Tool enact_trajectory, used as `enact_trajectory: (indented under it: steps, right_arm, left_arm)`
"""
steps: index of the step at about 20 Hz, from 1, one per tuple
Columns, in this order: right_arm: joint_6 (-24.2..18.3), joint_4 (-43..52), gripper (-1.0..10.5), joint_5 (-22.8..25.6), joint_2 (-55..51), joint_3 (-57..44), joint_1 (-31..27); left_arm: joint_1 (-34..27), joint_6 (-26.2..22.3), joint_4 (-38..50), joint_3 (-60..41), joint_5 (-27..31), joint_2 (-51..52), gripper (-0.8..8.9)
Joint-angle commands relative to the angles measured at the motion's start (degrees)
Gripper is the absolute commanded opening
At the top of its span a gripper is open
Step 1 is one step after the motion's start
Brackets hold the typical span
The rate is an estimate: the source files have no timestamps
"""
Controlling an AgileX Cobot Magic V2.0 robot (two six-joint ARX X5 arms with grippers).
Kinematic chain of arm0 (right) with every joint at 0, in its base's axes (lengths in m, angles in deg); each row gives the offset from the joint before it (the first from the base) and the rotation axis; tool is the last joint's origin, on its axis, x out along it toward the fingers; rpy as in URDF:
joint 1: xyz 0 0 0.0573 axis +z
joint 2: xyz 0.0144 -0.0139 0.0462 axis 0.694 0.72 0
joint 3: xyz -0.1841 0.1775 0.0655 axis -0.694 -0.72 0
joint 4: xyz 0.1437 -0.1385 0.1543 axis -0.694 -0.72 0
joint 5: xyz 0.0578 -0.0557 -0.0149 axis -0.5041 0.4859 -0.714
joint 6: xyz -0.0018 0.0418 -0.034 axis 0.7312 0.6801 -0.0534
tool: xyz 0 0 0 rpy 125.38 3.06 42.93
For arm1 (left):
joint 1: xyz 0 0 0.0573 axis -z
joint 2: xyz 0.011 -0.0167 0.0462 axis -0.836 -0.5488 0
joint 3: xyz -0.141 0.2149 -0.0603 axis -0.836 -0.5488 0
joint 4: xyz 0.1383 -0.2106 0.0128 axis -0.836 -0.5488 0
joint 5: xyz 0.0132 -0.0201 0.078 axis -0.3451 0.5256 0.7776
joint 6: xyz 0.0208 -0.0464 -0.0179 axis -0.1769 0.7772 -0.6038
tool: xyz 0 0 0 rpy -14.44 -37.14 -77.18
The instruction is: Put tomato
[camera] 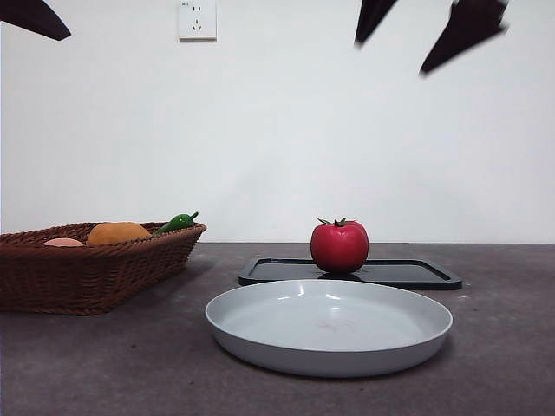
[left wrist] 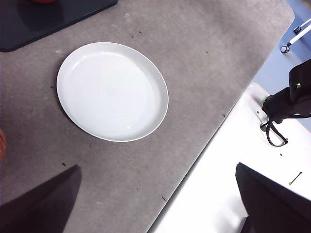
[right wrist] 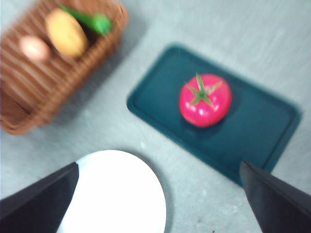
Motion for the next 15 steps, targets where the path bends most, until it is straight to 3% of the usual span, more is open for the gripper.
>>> enact_trajectory:
  steps: [1,9,15]
  right_arm:
    - [-0.3,-2.1,5.4,-0.1,-5.8,-0.9,0.3]
    - [1.3,-4.0,5.4,-4.7,-29.4,-17.0,1.6]
    - [1.7,-3.7,5.4,-8.1,-40.6,-31.2,2.4]
  left_arm:
    - [0.3,-0.3,0.3,1.3,-0.3,-0.3,4.99]
    - [0.3,-0.3,0.3,1.3,-0.3,-0.3,4.99]
    - [0.3,-0.3,0.3,1.3,-0.3,-0.3,4.99]
